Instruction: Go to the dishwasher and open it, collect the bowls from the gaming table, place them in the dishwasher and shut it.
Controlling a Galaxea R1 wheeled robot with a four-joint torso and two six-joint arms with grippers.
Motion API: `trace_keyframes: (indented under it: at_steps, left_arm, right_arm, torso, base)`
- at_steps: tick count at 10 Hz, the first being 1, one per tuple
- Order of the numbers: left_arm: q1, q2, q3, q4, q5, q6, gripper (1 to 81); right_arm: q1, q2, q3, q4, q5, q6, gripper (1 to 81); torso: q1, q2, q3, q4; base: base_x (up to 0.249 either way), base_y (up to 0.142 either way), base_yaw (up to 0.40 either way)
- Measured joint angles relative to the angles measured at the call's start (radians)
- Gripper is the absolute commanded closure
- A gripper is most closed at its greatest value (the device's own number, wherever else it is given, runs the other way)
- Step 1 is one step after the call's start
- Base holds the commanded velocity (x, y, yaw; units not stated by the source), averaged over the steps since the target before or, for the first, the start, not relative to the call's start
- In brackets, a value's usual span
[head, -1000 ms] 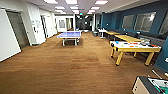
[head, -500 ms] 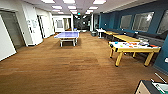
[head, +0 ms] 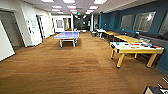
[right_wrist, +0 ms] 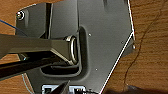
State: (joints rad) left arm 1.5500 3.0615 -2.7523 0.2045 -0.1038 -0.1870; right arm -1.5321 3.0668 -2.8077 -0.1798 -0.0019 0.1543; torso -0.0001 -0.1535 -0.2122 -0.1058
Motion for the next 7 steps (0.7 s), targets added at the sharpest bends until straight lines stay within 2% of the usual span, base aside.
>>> trace_keyframes:
  at_steps: [7]
  left_arm:
    - [0.002, 0.0, 0.0, 0.0, 0.0, 0.0, 1.0]
  right_arm:
    - [0.0, 0.002, 0.0, 0.0, 0.001, 0.0, 1.0]
  torso:
    - [0.0, 0.0, 0.0, 0.0]
  base:
    - [0.235, 0.0, 0.0]
